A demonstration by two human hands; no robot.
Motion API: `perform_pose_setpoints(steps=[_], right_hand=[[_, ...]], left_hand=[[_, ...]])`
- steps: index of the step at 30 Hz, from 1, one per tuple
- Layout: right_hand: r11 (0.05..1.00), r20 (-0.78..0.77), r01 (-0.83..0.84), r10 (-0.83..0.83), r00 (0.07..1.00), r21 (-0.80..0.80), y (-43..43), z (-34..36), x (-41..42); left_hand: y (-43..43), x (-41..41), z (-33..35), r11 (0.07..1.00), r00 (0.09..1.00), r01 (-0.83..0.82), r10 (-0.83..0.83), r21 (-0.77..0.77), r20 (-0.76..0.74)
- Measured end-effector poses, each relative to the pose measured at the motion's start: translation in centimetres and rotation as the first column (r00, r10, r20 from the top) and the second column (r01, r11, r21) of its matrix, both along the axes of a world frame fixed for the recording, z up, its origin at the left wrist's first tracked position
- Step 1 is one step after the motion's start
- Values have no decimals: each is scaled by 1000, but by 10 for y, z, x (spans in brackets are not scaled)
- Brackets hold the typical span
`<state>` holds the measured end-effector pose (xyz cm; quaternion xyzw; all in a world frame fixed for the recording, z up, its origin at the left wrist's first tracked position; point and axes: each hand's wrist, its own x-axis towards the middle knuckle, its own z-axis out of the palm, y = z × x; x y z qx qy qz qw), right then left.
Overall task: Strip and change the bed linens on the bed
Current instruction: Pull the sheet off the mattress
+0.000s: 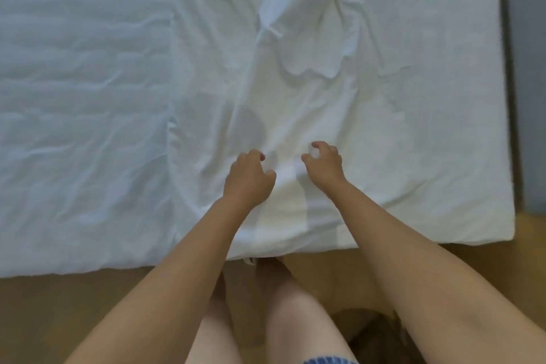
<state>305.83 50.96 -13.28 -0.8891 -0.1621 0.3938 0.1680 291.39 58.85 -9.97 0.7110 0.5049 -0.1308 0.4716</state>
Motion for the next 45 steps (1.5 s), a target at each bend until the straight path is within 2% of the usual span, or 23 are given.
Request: perform_pose_setpoints(steps=[4, 8, 12, 15, 18, 21, 23, 25, 26, 29, 31, 33, 35, 37, 40, 43, 45], right_hand=[[972, 184, 232, -223, 957, -30, -54, -9, 66], [934, 313, 352, -320, 894, -51, -97, -22, 116], [909, 314, 405, -359, 879, -96, -117, -34, 138], [905, 325, 418, -373, 869, -80, -122, -39, 143], [921, 323, 390, -374, 869, 18, -119, -31, 135], [887, 83, 424, -444, 892, 185, -108, -11, 124], [891, -47, 342, -344, 938, 299, -96, 10, 109], [877, -143, 263, -224, 964, 401, -82, 33, 86], [869, -182, 241, -178, 967, 432, -77, 41, 73], [865, -208, 200, -114, 972, 460, -73, 54, 47], [848, -181, 212, -140, 974, 486, -76, 52, 46], [837, -105, 280, -262, 959, 470, -77, 47, 54], [818, -58, 417, -431, 900, 395, -73, 39, 69], [806, -107, 529, -520, 847, 265, -65, 31, 84], [854, -203, 501, -470, 859, 142, -48, 22, 96], [955, -72, 295, -293, 953, 27, -38, 17, 95], [949, -77, 313, -310, 948, 30, -36, 14, 92]], left_hand=[[-24, 46, -4, 984, 986, 164, -164, -62, 9], [-50, 90, -10, 966, 970, 244, -245, -85, 3], [-68, 131, -17, 936, 938, 345, -346, -68, -15], [-77, 153, -20, 936, 938, 343, -345, -75, -18], [-83, 168, -21, 950, 956, 295, -294, -102, 16], [-84, 180, -16, 970, 979, 194, -182, -148, 87], [-81, 189, -9, 964, 993, 59, -30, -261, 114], [-72, 198, 3, 916, 983, -85, 141, -393, 118], [-66, 201, 8, 902, 971, -148, 210, -406, 112], [-46, 197, 15, 928, 956, -248, 281, -276, 85], [-37, 188, 16, 936, 956, -273, 290, -221, 48], [-32, 179, 14, 924, 950, -293, 309, -245, 32], [-30, 169, 14, 918, 949, -292, 313, -268, 40], [-28, 162, 14, 911, 946, -293, 320, -290, 49], [-23, 154, 14, 898, 942, -292, 329, -330, 62], [-19, 145, 14, 879, 927, -323, 369, -350, 69], [-16, 137, 13, 860, 909, -363, 411, -358, 66]])
